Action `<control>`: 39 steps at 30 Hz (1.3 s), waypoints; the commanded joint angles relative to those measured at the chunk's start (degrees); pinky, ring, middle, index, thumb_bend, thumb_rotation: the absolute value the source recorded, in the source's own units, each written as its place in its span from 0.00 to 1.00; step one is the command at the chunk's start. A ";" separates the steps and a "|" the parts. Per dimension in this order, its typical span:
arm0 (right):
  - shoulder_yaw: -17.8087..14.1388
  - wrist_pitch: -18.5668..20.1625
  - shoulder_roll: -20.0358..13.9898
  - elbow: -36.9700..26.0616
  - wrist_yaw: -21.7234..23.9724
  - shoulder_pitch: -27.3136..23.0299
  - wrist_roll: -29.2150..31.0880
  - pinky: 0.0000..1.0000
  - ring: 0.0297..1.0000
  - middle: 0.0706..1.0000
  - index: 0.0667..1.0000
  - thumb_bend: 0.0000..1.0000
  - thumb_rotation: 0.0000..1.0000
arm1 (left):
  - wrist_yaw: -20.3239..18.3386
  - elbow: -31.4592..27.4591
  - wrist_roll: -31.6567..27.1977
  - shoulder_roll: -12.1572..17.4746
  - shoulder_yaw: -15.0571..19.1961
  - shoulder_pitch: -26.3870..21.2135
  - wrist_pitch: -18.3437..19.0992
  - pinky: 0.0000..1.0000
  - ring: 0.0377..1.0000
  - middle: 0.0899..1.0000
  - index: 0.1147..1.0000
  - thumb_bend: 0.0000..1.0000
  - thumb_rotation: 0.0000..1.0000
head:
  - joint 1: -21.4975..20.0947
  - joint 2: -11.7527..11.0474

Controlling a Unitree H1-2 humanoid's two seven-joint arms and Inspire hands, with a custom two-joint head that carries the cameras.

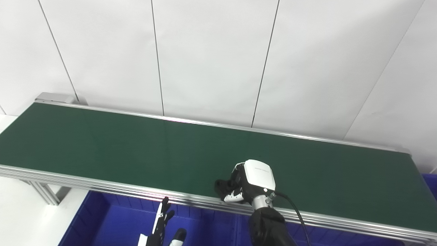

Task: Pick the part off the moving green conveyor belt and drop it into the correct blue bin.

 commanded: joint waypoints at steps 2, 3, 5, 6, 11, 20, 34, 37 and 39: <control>-0.08 -0.21 -0.85 -2.34 -0.79 -1.11 0.07 0.18 0.21 0.28 0.45 0.50 0.14 | -0.47 -1.78 -0.40 -3.21 -2.91 0.12 -0.29 0.98 0.94 0.99 1.00 0.59 0.93 | -0.21 0.02; 0.05 -0.01 -1.10 -2.96 -0.44 -1.05 0.12 0.19 0.23 0.30 0.45 0.50 0.13 | -0.53 -1.82 -0.50 -3.17 -2.88 0.03 -0.20 0.98 0.94 0.99 1.00 0.59 0.93 | -0.44 0.18; 0.11 -0.06 -1.99 -4.93 0.40 -0.65 0.35 0.19 0.22 0.30 0.45 0.50 0.13 | -0.50 -1.90 -0.42 -3.11 -2.79 -0.13 -0.04 0.99 0.94 0.99 1.00 0.58 0.93 | -0.75 0.28; 0.08 -0.08 -2.48 -6.13 0.99 -0.38 0.46 0.19 0.22 0.30 0.45 0.50 0.13 | -0.51 -1.95 -0.35 -3.07 -2.74 -0.21 0.07 1.00 0.94 0.99 1.00 0.57 0.93 | -0.94 0.36; 0.40 -0.05 -5.79 -13.83 4.49 1.38 -0.41 0.16 0.20 0.26 0.45 0.50 0.13 | -0.85 -2.09 -0.97 -2.73 -2.51 -0.73 0.63 1.00 0.95 1.00 1.00 0.55 0.94 | -2.39 0.55; -0.60 -1.10 -12.25 -25.67 7.60 4.75 -2.58 0.15 0.18 0.24 0.45 0.50 0.14 | -1.50 -1.36 -2.41 -2.06 -1.65 -2.40 0.74 1.00 0.95 1.00 1.00 0.49 0.96 | -5.29 0.45; -2.68 -1.97 -16.81 -38.76 13.50 9.93 -5.77 0.15 0.18 0.23 0.45 0.50 0.14 | -3.48 -3.65 -4.06 -0.09 0.05 -3.87 3.67 1.00 0.96 1.00 1.00 0.52 1.00 | -11.94 2.82; -2.51 -1.91 -17.62 -41.86 16.18 12.15 -7.95 0.13 0.16 0.21 0.45 0.50 0.14 | -4.44 -5.08 -4.83 0.57 0.79 -4.28 5.36 1.00 0.96 1.00 1.00 0.55 1.00 | -14.16 4.08; -2.83 -1.40 -17.21 -43.56 17.81 13.43 -8.54 0.13 0.15 0.19 0.45 0.50 0.14 | -5.17 -6.01 -5.20 1.10 1.23 -4.66 6.31 1.00 0.97 1.00 1.00 0.55 1.00 | -15.42 4.85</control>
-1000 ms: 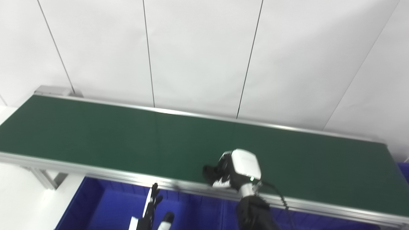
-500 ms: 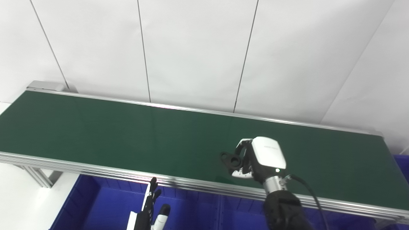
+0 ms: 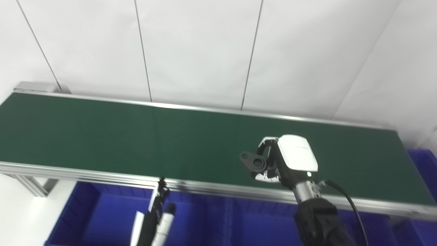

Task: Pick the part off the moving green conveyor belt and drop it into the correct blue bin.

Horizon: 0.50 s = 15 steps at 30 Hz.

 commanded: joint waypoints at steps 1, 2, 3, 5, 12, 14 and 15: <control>-0.82 -1.05 0.54 -3.64 0.83 1.00 -1.06 0.13 0.15 0.19 0.45 0.50 0.14 | -0.89 -2.39 -0.89 0.81 0.34 -1.06 0.54 1.00 0.97 1.00 1.00 0.55 1.00 | -1.14 0.86; -1.03 -1.13 0.70 -4.36 1.19 1.93 -1.14 0.13 0.15 0.20 0.45 0.50 0.13 | -1.10 -2.70 -1.00 0.94 0.58 -1.26 0.99 1.00 0.96 1.00 1.00 0.56 1.00 | -1.32 1.00; -1.29 -0.64 1.05 -5.43 2.03 3.43 -1.35 0.13 0.15 0.20 0.45 0.50 0.13 | -1.42 -3.14 -1.32 1.11 0.87 -1.61 1.77 1.00 0.96 1.00 1.00 0.56 1.00 | -2.19 1.68; -1.67 0.18 1.88 -7.00 3.26 6.24 -2.22 0.13 0.15 0.21 0.45 0.50 0.13 | -1.97 -3.67 -1.78 1.52 1.27 -2.32 2.85 1.00 0.96 1.00 1.00 0.57 1.00 | -2.83 2.28; -2.46 -1.64 3.99 -6.77 1.36 13.87 -5.03 0.15 0.19 0.25 0.45 0.50 0.13 | -2.84 -3.57 -1.95 2.17 2.18 -4.08 4.06 1.00 0.94 0.98 1.00 0.59 1.00 | -4.42 3.04; -2.22 -1.49 4.37 -6.35 2.04 15.30 -5.73 0.16 0.20 0.27 0.45 0.50 0.13 | -3.09 -3.36 -2.19 2.25 2.29 -4.30 4.04 1.00 0.94 0.98 1.00 0.60 1.00 | -4.43 3.11; -2.16 -1.45 4.44 -6.10 2.46 15.70 -6.04 0.17 0.21 0.28 0.45 0.50 0.13 | -3.15 -3.18 -2.16 2.27 2.33 -4.38 3.93 1.00 0.94 0.98 1.00 0.60 1.00 | -4.23 2.95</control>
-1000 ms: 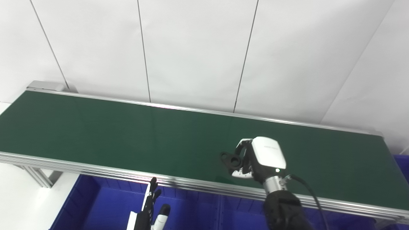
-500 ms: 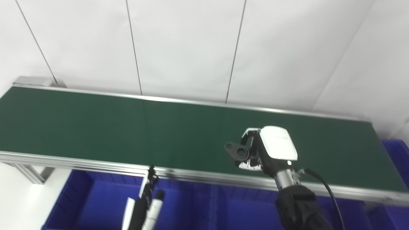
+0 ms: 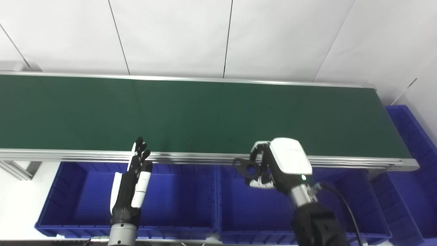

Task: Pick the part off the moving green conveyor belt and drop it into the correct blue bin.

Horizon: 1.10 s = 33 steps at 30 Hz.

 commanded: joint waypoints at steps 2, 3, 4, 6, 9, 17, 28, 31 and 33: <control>-0.31 -1.64 0.41 -0.24 -0.29 0.00 -1.50 0.18 0.22 0.30 0.45 0.50 0.13 | -0.46 -0.83 -0.42 0.33 -0.28 -1.12 -1.12 1.00 0.93 0.98 1.00 0.59 1.00 | 0.27 -0.09; -0.37 -1.78 0.40 0.12 -0.33 0.25 -1.49 0.18 0.23 0.30 0.45 0.50 0.13 | -0.42 -0.67 -0.10 0.41 -0.33 -1.14 -1.27 1.00 0.93 0.98 1.00 0.59 1.00 | 0.35 -0.19; -0.45 -1.93 0.30 0.72 -0.48 0.51 -1.31 0.18 0.23 0.31 0.45 0.50 0.13 | -0.38 -0.52 -0.12 0.39 -0.31 -1.10 -1.46 1.00 0.92 0.98 1.00 0.59 1.00 | 0.52 -0.32; -0.57 -2.00 0.16 1.66 -0.72 0.81 -1.39 0.18 0.22 0.30 0.45 0.50 0.13 | -0.33 -0.33 -0.27 0.34 -0.27 -1.06 -1.77 1.00 0.93 0.99 1.00 0.59 1.00 | 0.69 -0.42; -0.77 -2.09 0.01 2.83 -1.75 1.13 -1.80 0.19 0.24 0.42 0.45 0.52 0.01 | -0.20 -0.26 -0.17 0.24 -0.35 -0.89 -2.09 1.00 0.93 0.99 1.00 0.59 1.00 | 1.02 -0.65; -1.23 0.88 0.35 5.66 -0.23 -0.14 -10.50 0.21 0.26 0.49 0.61 0.70 0.20 | -0.26 -0.71 -0.33 0.01 -0.78 -0.02 -2.21 1.00 0.94 0.99 1.00 0.57 1.00 | 1.97 -1.09; -2.57 -1.74 2.00 7.00 -3.26 0.65 -9.36 0.34 0.51 0.83 0.86 1.00 0.56 | 0.04 -0.76 -0.26 -0.72 -1.31 0.59 -1.72 1.00 0.94 0.99 1.00 0.55 1.00 | 3.52 -2.08; -3.04 -2.82 1.94 6.92 -5.07 1.23 -6.93 0.43 0.62 0.93 0.88 1.00 0.58 | 0.25 -0.23 -0.13 -0.89 -1.42 0.62 -2.32 1.00 0.95 1.00 1.00 0.55 1.00 | 4.16 -2.69; -3.71 -3.29 2.09 6.56 -6.20 1.56 -4.52 0.46 0.65 0.94 0.88 1.00 0.58 | 0.49 0.17 0.14 -0.98 -1.53 0.67 -2.76 1.00 0.95 1.00 1.00 0.54 1.00 | 4.64 -3.20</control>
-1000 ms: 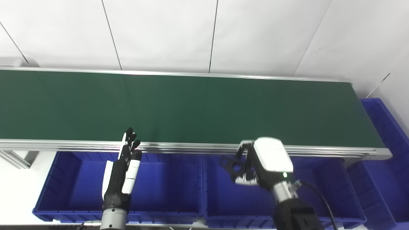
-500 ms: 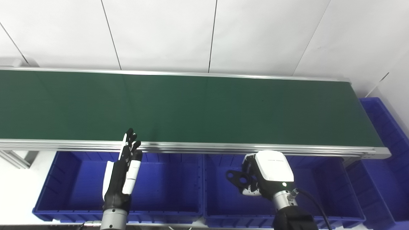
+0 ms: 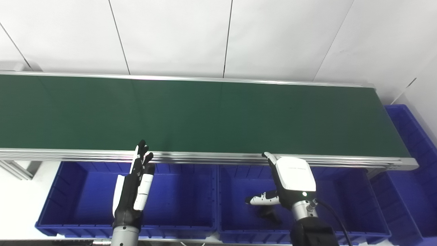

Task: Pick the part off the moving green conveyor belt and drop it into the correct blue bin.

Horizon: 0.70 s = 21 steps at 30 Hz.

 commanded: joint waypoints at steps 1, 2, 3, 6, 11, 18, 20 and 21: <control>-1.64 -2.73 0.76 -2.12 -3.61 0.12 3.86 0.46 0.66 0.94 0.88 1.00 0.58 | 0.73 0.08 0.16 -0.57 -0.44 -0.30 -3.20 1.00 0.95 1.00 1.00 0.54 1.00 | 0.72 -0.70; -2.16 -2.97 1.16 -2.44 -4.50 0.42 5.66 0.49 0.70 0.93 0.87 1.00 0.59 | 0.92 0.42 0.24 -0.62 -0.45 -0.31 -3.59 1.00 0.95 0.99 1.00 0.53 1.00 | 0.72 -0.70; -3.01 -3.72 2.13 -3.17 -6.19 1.23 8.59 0.50 0.72 0.93 0.87 1.00 0.59 | 1.12 1.00 0.32 -0.64 -0.44 -0.30 -4.19 1.00 0.95 0.99 1.00 0.52 1.00 | 1.56 -1.81; -4.78 -5.97 4.71 -4.37 -10.90 3.26 14.92 0.60 0.82 0.93 0.85 0.99 0.72 | 1.19 2.32 -0.11 -0.61 -0.38 -0.24 -5.57 1.00 0.96 1.00 1.00 0.52 1.00 | 2.21 -2.71; -9.25 -12.01 12.74 -5.70 -19.08 7.36 30.76 0.73 0.88 0.94 0.85 0.78 0.91 | 1.20 3.92 0.04 -0.34 -0.33 -0.23 -7.41 1.00 0.97 1.00 1.00 0.53 1.00 | 3.01 -4.77; -14.70 -25.32 18.58 0.00 -24.62 10.07 49.64 0.83 0.86 0.90 0.89 0.70 0.96 | 1.32 5.02 0.59 -0.09 -0.11 -0.34 -9.27 1.00 0.96 1.00 1.00 0.54 1.00 | 2.81 -5.29; -16.31 -28.50 19.63 2.45 -24.86 10.01 54.67 0.81 0.84 0.90 0.90 0.72 0.97 | 1.49 5.51 0.90 0.02 -0.05 -0.39 -10.20 1.00 0.96 1.00 1.00 0.53 1.00 | 2.82 -5.58; -16.81 -29.92 19.91 3.56 -24.75 9.88 56.55 0.81 0.84 0.91 0.92 0.72 0.98 | 1.51 5.73 0.91 0.04 0.00 -0.43 -10.58 1.00 0.96 1.00 1.00 0.53 1.00 | 2.82 -5.58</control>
